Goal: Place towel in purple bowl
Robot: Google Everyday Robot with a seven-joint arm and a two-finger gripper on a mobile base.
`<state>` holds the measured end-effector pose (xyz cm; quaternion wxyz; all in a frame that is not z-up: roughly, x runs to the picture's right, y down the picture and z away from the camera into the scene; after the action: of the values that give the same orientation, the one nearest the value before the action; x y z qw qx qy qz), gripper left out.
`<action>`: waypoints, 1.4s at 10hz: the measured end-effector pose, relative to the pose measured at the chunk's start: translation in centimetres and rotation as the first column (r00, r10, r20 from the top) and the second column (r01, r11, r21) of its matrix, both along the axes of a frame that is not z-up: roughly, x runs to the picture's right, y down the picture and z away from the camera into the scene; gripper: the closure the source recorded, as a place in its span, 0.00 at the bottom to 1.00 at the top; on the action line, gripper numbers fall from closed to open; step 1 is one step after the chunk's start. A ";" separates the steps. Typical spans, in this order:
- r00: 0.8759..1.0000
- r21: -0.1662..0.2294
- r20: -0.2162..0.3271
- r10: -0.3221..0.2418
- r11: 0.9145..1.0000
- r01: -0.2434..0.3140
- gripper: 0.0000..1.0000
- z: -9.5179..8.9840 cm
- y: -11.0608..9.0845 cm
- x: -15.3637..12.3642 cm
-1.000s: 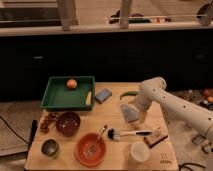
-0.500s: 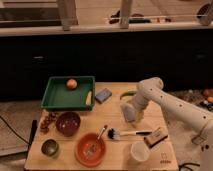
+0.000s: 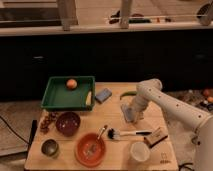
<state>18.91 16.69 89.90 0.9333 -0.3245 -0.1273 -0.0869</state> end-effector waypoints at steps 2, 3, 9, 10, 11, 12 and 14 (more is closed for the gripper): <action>1.000 -0.001 0.001 0.000 1.000 0.000 0.76 0.0 0.0 0.0; 1.000 0.002 0.002 -0.002 1.000 0.002 0.87 -0.1 -0.2 -0.1; 1.000 -0.007 -0.001 -0.027 1.000 0.027 1.00 -1.3 -1.5 0.4; 0.999 0.003 0.005 -0.032 0.999 0.032 1.00 -2.0 -2.3 0.6; 0.999 0.014 0.013 -0.038 0.999 0.038 1.00 -3.0 -3.1 0.8; 0.999 0.021 0.022 -0.047 0.999 0.046 1.00 -3.4 -3.5 0.9; 0.995 0.043 0.067 -0.079 0.996 0.076 1.00 -4.4 -4.2 0.2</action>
<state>19.13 12.47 85.45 0.9306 -0.3071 -0.1450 -0.1367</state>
